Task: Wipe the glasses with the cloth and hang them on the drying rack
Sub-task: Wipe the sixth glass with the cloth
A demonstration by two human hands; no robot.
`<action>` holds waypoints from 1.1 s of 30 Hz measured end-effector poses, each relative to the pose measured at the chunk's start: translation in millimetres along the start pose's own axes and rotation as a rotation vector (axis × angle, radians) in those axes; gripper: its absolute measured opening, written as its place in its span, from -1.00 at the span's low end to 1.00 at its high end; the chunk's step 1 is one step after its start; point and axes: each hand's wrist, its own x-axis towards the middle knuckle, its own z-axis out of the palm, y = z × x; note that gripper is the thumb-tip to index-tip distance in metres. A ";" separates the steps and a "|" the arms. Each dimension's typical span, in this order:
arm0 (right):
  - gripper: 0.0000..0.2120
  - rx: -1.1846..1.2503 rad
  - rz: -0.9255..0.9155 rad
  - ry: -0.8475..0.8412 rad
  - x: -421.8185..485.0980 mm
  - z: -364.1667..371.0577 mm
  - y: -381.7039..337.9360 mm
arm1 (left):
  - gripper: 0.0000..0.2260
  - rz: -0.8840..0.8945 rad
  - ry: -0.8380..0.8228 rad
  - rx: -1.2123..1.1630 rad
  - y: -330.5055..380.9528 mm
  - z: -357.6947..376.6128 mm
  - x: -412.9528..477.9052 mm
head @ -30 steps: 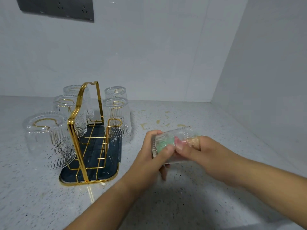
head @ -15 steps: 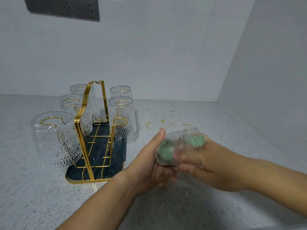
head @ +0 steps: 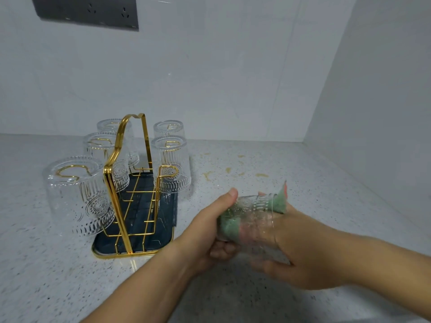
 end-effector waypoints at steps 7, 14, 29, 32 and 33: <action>-0.76 0.600 0.110 0.167 7.9 -5.9 12.0 | -0.28 0.073 -0.098 0.065 -1.8 -2.4 5.2; -0.70 0.972 0.237 0.111 8.6 -7.8 0.3 | -0.60 0.304 0.053 0.049 -5.7 0.4 2.4; -0.64 0.887 0.298 0.302 -6.8 -7.5 12.9 | -0.61 0.124 0.141 -0.148 2.8 -3.4 8.8; -0.57 1.611 0.169 0.248 -7.8 -13.2 15.3 | -0.63 0.200 0.204 -0.161 2.8 -3.8 10.6; -0.49 1.685 0.103 0.189 -9.0 -14.5 16.9 | -0.65 0.208 0.210 -0.171 2.8 -4.1 10.8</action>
